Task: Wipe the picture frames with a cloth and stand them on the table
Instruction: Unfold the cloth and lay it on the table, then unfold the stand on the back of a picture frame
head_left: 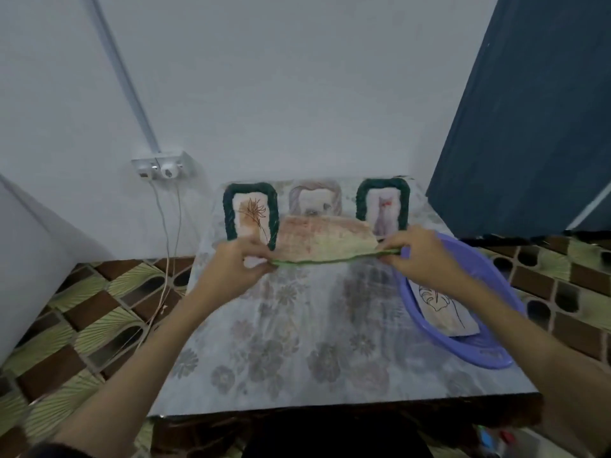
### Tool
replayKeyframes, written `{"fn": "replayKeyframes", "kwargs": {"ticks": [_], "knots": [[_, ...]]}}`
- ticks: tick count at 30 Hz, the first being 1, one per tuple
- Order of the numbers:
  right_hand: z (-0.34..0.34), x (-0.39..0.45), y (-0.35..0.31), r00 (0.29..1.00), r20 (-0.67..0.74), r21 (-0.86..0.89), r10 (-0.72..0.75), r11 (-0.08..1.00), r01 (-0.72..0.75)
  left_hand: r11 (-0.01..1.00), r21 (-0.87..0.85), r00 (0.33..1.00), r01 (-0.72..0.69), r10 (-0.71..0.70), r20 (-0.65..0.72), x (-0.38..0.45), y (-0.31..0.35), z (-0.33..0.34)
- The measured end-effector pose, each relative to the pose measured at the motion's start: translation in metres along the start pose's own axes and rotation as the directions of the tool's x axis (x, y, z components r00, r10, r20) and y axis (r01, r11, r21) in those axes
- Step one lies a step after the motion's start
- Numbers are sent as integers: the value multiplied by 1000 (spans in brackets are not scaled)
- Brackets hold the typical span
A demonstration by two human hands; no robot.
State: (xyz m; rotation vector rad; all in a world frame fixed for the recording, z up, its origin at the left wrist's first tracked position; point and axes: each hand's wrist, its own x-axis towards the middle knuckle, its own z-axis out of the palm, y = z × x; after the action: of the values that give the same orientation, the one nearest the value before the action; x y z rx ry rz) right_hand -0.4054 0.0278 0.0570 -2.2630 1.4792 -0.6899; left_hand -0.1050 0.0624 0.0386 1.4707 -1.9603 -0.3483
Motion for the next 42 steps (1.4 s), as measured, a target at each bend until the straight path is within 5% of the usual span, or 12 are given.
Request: {"fn": "replayKeyframes", "kwargs": {"ticks": [4, 8, 13, 18, 24, 31, 37, 42], "knots": [[73, -49, 41, 976, 215, -168, 46, 986, -9, 982, 185, 983, -30, -5, 183, -63, -37, 61], [124, -101, 59, 890, 456, -425, -14, 875, 231, 947, 286, 946, -146, 49, 321, -130, -58, 111], [143, -135, 66, 925, 378, -483, -23, 848, 218, 914, 357, 926, -195, 52, 374, -160, -52, 123], [144, -140, 64, 934, 356, -524, 7, 830, 193, 965, 260, 854, -38, -104, 510, -152, -47, 114], [133, -77, 55, 959, 265, -329, 102, 944, -9, 966, 195, 832, 168, -245, 498, -87, -56, 98], [140, 53, 64, 937, 221, -74, 270, 963, -260, 935, 35, 893, 354, -349, 285, 38, -71, 109], [156, 148, 89, 820, 173, 325, 546, 754, -571, 881, -69, 875, 469, -452, 176, 120, -98, 151], [175, 183, 109, 759, 282, 572, 586, 533, -624, 834, -145, 847, 532, -519, 115, 152, -117, 185]]}}
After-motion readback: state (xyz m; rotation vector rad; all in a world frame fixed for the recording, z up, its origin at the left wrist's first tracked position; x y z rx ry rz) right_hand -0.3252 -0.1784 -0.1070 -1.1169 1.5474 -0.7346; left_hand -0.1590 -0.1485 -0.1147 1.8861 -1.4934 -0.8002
